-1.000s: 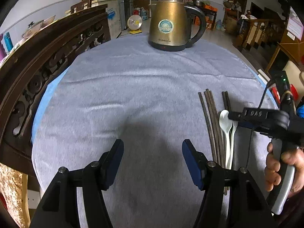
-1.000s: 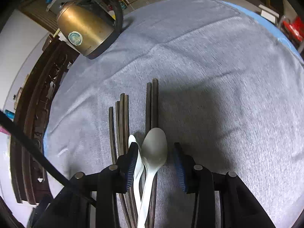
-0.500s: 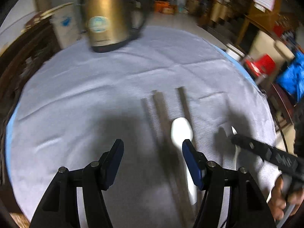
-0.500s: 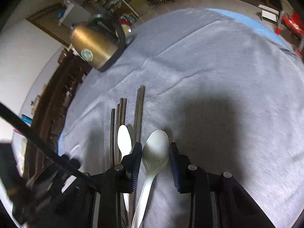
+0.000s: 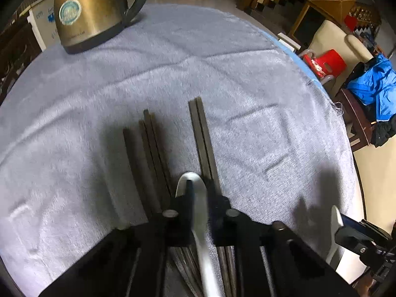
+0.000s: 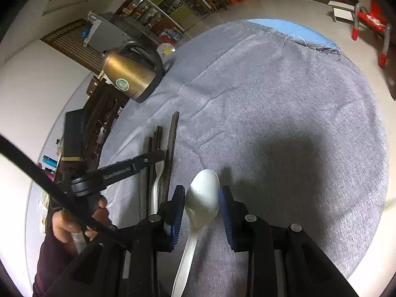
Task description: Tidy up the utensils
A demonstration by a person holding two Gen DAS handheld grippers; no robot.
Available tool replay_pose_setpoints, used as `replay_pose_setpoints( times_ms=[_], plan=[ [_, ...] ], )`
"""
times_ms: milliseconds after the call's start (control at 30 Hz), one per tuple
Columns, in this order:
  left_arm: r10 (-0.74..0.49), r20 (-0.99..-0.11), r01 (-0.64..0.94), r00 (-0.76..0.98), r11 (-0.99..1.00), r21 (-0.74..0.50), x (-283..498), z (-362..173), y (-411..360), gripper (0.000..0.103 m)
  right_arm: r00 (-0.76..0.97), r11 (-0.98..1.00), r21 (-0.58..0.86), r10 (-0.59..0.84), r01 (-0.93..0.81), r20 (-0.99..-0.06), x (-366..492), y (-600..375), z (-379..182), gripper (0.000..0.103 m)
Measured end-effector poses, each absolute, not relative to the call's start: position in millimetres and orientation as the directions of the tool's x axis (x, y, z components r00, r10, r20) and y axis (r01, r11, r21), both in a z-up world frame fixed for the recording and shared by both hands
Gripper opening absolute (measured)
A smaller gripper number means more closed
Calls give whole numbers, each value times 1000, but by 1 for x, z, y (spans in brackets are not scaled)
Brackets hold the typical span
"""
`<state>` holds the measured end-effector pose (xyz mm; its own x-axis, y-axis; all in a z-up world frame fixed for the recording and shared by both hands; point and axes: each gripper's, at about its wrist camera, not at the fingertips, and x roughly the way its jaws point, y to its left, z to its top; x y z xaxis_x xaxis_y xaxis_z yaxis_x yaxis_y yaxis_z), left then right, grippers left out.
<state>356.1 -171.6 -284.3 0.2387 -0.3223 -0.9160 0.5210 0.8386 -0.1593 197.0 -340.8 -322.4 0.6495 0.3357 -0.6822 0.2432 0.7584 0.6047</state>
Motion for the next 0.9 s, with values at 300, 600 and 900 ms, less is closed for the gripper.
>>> replay_pose_setpoints(
  times_ms=[300, 600, 900],
  plan=[
    [-350, -870, 501, 346, 853, -145, 338, -254, -139, 3, 682, 771, 602, 327, 208, -654, 182, -336, -310, 31],
    [-326, -890, 477, 319, 866, -147, 346, -261, -147, 55, 716, 795, 584, 312, 164, -625, 170, -317, -297, 31],
    [-262, -906, 504, 331, 861, -64, 351, -286, -165, 6, 697, 786, 584, 302, 204, -651, 164, -330, -306, 31]
  ],
)
